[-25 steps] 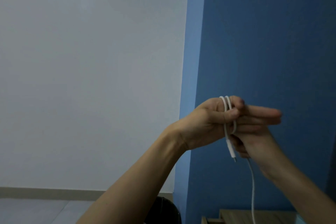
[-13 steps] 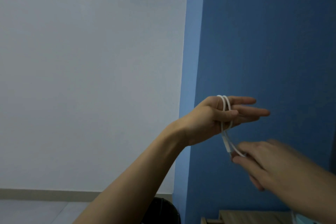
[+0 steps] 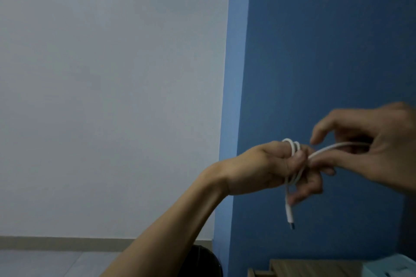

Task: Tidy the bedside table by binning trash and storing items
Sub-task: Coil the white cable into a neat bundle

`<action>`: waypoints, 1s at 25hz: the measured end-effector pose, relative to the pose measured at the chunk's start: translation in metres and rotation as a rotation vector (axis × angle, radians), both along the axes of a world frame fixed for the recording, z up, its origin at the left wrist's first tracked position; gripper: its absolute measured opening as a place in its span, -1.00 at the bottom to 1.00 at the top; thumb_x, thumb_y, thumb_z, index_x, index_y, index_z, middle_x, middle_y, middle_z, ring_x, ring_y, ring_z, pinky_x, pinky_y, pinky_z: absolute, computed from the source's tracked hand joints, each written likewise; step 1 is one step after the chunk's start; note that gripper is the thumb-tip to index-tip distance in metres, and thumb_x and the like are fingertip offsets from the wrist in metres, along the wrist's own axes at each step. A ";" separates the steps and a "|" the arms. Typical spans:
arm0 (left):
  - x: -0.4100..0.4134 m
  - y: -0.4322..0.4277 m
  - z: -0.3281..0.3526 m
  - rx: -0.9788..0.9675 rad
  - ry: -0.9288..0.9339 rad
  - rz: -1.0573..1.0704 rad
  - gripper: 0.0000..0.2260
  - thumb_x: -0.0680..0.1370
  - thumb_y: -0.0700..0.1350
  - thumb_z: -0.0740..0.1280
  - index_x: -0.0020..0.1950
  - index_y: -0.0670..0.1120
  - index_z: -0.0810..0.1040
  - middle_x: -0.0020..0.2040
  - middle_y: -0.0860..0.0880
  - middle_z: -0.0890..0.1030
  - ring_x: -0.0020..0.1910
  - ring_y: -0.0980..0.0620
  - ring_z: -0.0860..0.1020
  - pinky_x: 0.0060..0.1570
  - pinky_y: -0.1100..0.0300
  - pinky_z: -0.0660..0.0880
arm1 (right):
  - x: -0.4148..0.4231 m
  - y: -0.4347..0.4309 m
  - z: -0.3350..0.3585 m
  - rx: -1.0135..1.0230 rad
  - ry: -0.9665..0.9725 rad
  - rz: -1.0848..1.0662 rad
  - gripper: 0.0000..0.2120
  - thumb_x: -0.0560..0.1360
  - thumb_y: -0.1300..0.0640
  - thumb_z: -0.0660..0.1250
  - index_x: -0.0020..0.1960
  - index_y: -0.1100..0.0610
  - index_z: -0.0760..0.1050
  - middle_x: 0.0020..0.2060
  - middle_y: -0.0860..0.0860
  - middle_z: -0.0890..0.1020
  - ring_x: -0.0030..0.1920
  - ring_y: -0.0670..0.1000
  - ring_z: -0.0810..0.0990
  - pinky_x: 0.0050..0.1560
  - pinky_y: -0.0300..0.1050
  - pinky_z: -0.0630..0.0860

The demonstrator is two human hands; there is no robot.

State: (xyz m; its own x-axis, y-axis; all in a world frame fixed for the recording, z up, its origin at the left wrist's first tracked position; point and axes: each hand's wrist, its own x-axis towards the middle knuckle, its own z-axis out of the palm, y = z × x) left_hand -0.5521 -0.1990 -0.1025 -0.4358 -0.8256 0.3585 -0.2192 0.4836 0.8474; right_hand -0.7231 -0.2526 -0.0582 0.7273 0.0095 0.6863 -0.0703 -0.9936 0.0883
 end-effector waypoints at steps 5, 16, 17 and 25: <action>0.000 0.006 -0.001 0.074 0.085 -0.140 -0.68 0.54 -0.35 0.00 -0.15 -0.11 0.49 -0.39 0.02 0.52 -0.38 0.11 0.50 0.23 0.01 0.41 | 0.018 -0.019 0.005 0.377 -0.194 0.202 -0.69 0.09 -0.18 0.49 -0.31 -0.01 0.57 -0.59 0.07 0.47 -0.61 -0.11 0.32 -0.57 -0.38 0.26; 0.004 0.005 0.004 -0.123 0.361 -0.060 -0.59 0.56 -0.46 -0.06 0.43 -0.43 0.10 0.44 -0.41 0.15 0.40 -0.27 0.22 0.29 0.14 0.39 | 0.056 -0.042 -0.070 0.758 -0.244 0.064 -0.47 0.12 -0.35 0.27 -0.33 0.14 0.53 -0.64 0.00 0.41 -0.63 -0.17 0.35 -0.46 -0.25 0.33; 0.006 0.004 0.003 -0.125 0.369 -0.005 -0.59 0.57 -0.45 -0.05 0.43 -0.41 0.14 0.45 -0.38 0.19 0.40 -0.25 0.25 0.29 0.15 0.39 | 0.053 -0.036 -0.074 0.725 -0.180 0.065 -0.47 0.17 -0.37 0.25 -0.35 0.11 0.54 -0.66 0.04 0.42 -0.64 -0.16 0.33 -0.52 -0.29 0.29; 0.023 -0.006 -0.006 -0.076 0.352 0.209 -0.60 0.56 -0.45 0.00 0.40 -0.34 0.26 0.42 -0.32 0.33 0.38 -0.15 0.36 0.36 0.07 0.33 | 0.020 -0.020 -0.065 -0.085 0.093 -0.177 -0.36 0.47 -0.33 -0.20 -0.28 -0.01 0.53 -0.62 -0.07 0.47 -0.62 -0.07 0.43 -0.62 -0.21 0.37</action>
State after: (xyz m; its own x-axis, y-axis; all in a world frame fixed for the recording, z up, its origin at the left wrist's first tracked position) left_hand -0.5292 -0.2050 -0.1085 -0.1018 -0.8489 0.5187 -0.0227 0.5233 0.8519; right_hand -0.7033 -0.2722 -0.1234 0.7829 -0.0685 0.6184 -0.2302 -0.9553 0.1856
